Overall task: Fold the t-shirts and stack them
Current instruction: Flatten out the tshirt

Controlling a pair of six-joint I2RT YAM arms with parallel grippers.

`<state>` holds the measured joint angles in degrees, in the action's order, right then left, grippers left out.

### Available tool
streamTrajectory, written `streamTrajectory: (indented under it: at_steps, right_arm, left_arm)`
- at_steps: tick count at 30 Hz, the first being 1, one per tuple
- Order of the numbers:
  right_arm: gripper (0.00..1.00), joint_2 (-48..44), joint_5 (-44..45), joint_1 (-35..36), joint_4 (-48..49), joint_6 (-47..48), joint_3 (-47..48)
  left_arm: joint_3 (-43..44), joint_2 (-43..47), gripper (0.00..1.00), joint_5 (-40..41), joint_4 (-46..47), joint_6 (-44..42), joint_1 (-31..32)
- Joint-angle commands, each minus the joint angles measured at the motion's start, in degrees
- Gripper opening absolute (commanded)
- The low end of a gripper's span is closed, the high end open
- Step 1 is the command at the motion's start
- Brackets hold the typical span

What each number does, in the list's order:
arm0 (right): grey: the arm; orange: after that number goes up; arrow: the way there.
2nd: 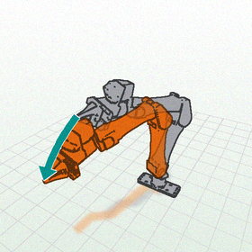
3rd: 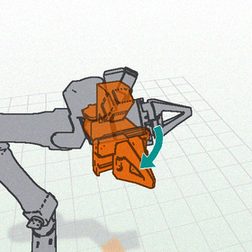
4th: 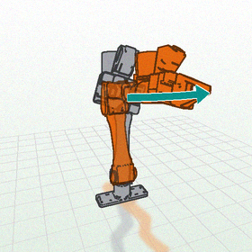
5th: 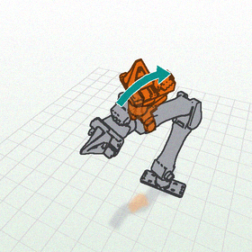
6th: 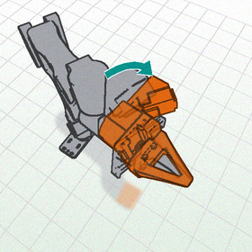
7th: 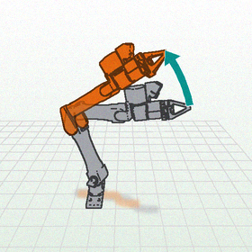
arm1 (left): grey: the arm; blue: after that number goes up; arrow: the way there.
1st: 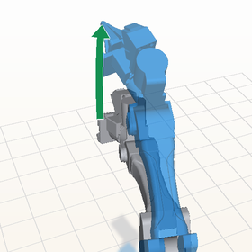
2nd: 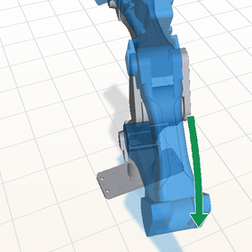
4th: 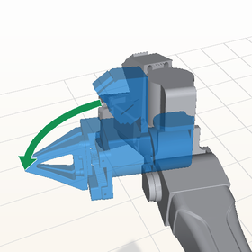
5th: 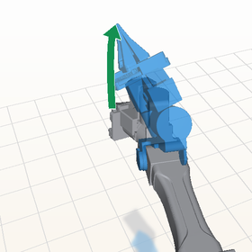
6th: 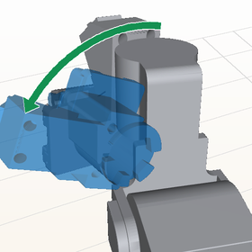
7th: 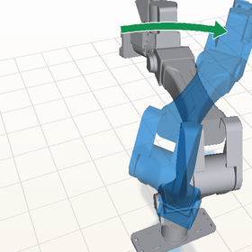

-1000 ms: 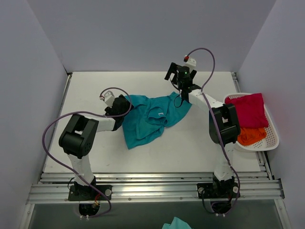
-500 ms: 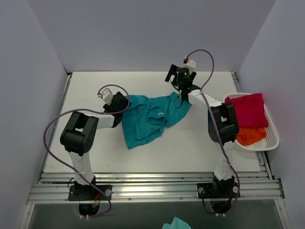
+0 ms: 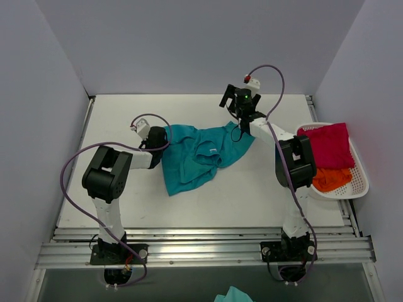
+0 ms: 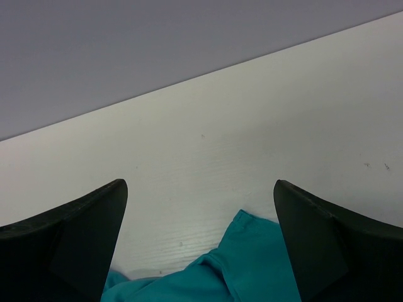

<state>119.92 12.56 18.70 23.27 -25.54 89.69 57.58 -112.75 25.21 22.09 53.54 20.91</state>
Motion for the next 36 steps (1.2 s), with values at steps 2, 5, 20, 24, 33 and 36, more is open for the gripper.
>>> streamTrajectory:
  at_steps: [2,5,20,24,33,36]
  right_arm:
    - [0.95,1.2,0.5,-0.8,0.0,-0.7,2.3]
    - [0.91,1.0,2.4,-1.5,-2.0,-1.8,2.4]
    - [0.93,-5.2,11.3,-5.8,-13.5,-19.8,-12.2]
    - [0.93,-7.5,9.5,-5.5,-11.3,-20.4,-17.5]
    - [0.88,-2.6,4.6,-4.1,-9.4,-19.9,-13.3]
    - [0.87,-1.1,4.1,-3.7,-9.5,-19.8,-12.2]
  left_arm:
    - [1.6,0.5,0.12,-0.3,1.7,-0.5,-0.3]
    - [1.0,2.4,0.02,1.4,1.5,-1.4,-0.3]
    - [-1.2,11.0,0.02,4.8,1.2,-7.3,-4.9]
    - [-1.5,11.8,0.02,3.3,1.1,-7.2,-5.1]
    - [-4.3,14.5,0.02,2.3,1.2,-7.0,-5.8]
    - [-4.7,15.5,0.02,2.5,1.2,-7.3,-6.1]
